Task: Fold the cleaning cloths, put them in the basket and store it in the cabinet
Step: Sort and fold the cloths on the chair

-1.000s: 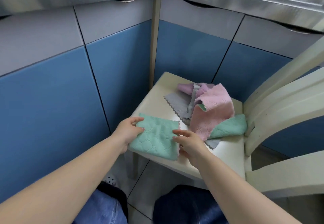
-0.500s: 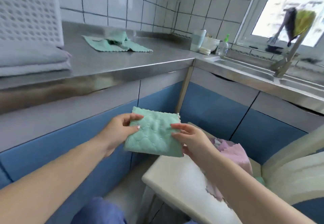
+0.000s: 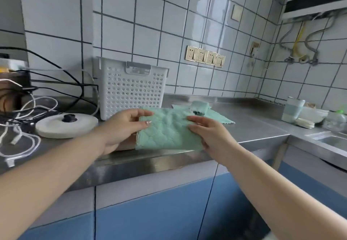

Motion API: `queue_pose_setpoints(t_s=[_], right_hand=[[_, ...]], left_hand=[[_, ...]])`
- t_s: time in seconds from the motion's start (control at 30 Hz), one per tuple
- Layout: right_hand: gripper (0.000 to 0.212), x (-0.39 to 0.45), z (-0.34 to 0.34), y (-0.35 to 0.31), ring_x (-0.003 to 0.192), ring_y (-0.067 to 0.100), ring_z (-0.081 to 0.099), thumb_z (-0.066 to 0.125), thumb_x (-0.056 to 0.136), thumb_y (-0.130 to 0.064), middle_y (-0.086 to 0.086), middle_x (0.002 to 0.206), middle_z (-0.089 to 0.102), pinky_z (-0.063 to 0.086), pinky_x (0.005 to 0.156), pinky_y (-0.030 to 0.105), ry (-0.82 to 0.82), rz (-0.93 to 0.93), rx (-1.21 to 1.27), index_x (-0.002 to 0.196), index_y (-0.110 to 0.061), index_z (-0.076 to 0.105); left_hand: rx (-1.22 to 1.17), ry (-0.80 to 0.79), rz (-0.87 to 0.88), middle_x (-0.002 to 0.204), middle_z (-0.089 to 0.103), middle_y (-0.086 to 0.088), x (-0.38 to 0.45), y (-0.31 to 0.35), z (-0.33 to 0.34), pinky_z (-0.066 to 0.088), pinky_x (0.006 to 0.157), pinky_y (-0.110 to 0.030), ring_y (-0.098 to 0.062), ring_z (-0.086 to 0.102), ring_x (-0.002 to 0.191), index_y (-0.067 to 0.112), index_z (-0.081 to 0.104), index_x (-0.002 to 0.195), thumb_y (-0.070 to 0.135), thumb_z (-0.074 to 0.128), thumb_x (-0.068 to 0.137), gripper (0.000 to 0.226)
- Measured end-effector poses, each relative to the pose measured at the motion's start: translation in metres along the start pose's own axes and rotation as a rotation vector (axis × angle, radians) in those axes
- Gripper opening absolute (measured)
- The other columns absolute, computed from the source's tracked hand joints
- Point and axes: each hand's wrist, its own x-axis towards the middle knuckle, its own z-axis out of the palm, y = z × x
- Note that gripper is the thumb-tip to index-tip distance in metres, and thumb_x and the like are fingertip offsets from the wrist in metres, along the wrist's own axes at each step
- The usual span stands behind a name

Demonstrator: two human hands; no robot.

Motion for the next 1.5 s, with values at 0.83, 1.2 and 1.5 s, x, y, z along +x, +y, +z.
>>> queue_pose_setpoints(t_s=[0.83, 1.2, 1.5], right_hand=[[0.037, 0.107, 0.071, 0.022, 0.068, 0.014, 0.052, 0.065, 0.088, -0.025, 0.004, 0.107, 0.064, 0.043, 0.058, 0.026, -0.281, 0.063, -0.367, 0.124, -0.019, 0.059], [0.041, 0.122, 0.116, 0.007, 0.13, 0.022, 0.043, 0.044, 0.095, -0.031, -0.003, 0.143, 0.045, 0.034, 0.108, 0.04, -0.44, -0.476, -1.119, 0.136, -0.027, 0.046], [0.071, 0.129, 0.105, 0.038, 0.147, 0.018, 0.004, 0.026, 0.094, -0.059, 0.0, 0.159, 0.004, 0.006, 0.119, 0.041, -0.511, -0.189, -1.112, 0.151, -0.02, 0.011]], left_hand=[[0.158, 0.051, -0.397, 0.136, 0.043, -0.002, 0.022, -0.019, -0.068, 0.052, 0.054, -0.018, -0.002, 0.052, 0.089, 0.017, 0.038, 0.141, 0.012, 0.053, 0.095, 0.049], [1.025, -0.174, -0.066, 0.148, 0.035, -0.009, 0.047, -0.015, -0.043, 0.027, 0.113, -0.04, -0.025, 0.033, 0.136, 0.015, 0.035, 0.142, 0.029, 0.038, 0.098, 0.047], [1.138, -0.198, -0.302, 0.158, -0.012, 0.0, 0.039, -0.039, -0.052, -0.002, 0.118, -0.046, -0.016, -0.01, 0.145, 0.02, -0.004, 0.15, 0.064, 0.022, 0.091, 0.078]])
